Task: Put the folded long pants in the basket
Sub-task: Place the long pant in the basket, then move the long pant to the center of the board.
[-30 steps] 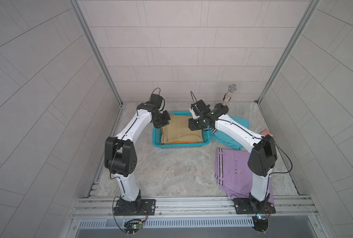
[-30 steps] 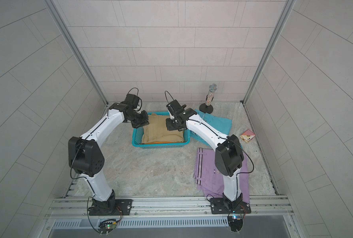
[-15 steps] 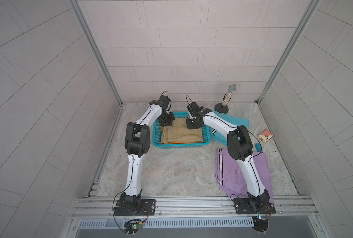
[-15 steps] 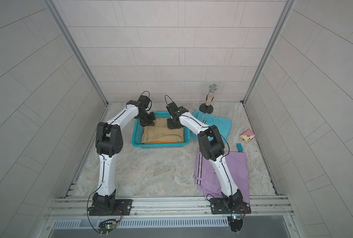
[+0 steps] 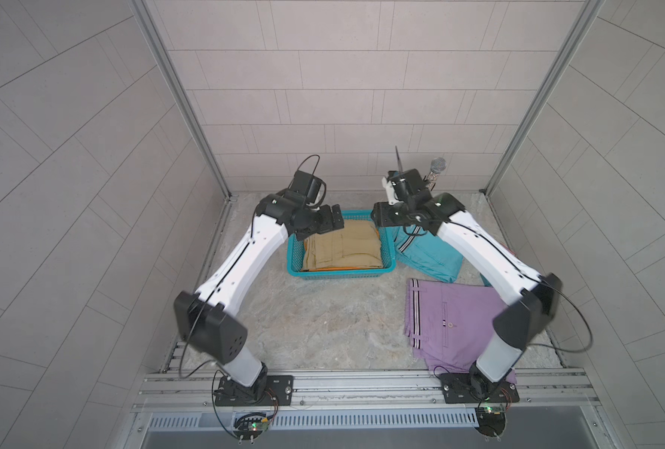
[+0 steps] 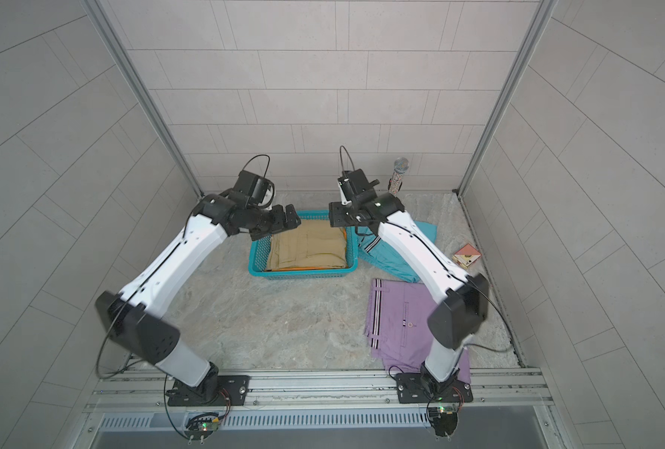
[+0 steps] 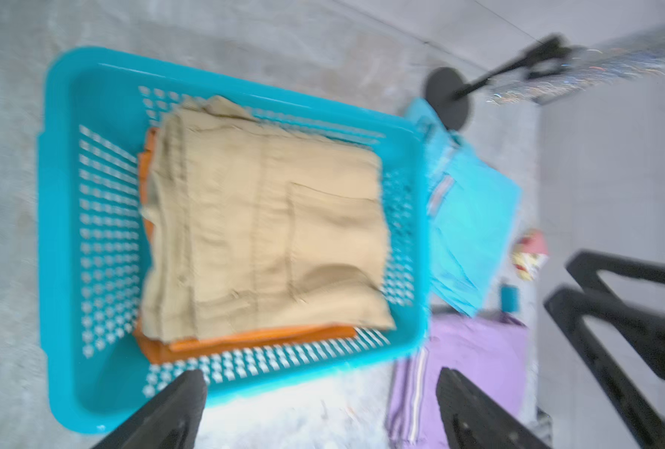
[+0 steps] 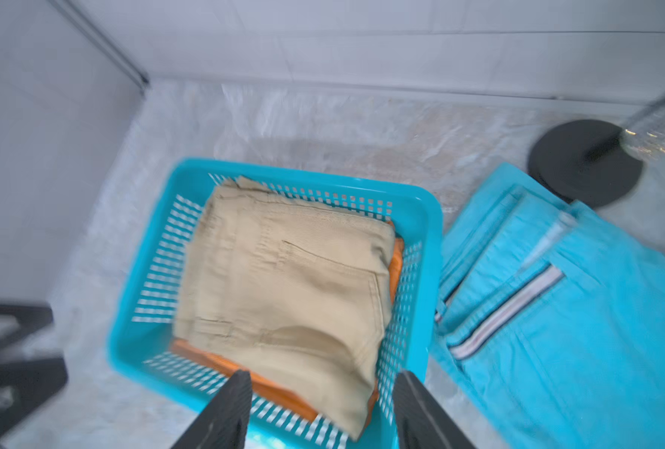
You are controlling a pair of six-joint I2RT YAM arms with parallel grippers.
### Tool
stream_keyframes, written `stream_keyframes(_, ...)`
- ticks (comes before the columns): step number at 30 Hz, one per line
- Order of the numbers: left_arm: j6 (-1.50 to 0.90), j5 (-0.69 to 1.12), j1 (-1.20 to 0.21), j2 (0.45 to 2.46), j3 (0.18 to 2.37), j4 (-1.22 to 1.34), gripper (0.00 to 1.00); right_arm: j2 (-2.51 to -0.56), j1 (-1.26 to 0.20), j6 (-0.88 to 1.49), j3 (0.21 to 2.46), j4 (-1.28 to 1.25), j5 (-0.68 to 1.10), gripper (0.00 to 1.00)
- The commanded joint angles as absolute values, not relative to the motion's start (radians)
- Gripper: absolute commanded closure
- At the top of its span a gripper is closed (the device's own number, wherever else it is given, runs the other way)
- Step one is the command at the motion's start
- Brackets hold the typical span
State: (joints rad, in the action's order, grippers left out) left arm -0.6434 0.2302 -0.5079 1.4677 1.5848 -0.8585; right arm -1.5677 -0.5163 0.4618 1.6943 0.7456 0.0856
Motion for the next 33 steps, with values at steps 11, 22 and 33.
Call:
stream_keyframes(11,-1.044,0.054,-1.060,1.379,0.933,-0.140,0.00,-0.871,-0.444,0.570,1.259,0.855,-0.017,0.00)
stream_keyframes(22,-1.122,0.181,-1.122,1.780,0.992,0.087,0.00,-0.745,-0.440,0.602,1.205,0.964,-0.057,0.00)
stream_keyframes(33,-1.174,0.258,-1.167,2.033,1.133,0.079,0.14,-0.759,-0.440,0.606,1.200,0.966,-0.033,0.00)
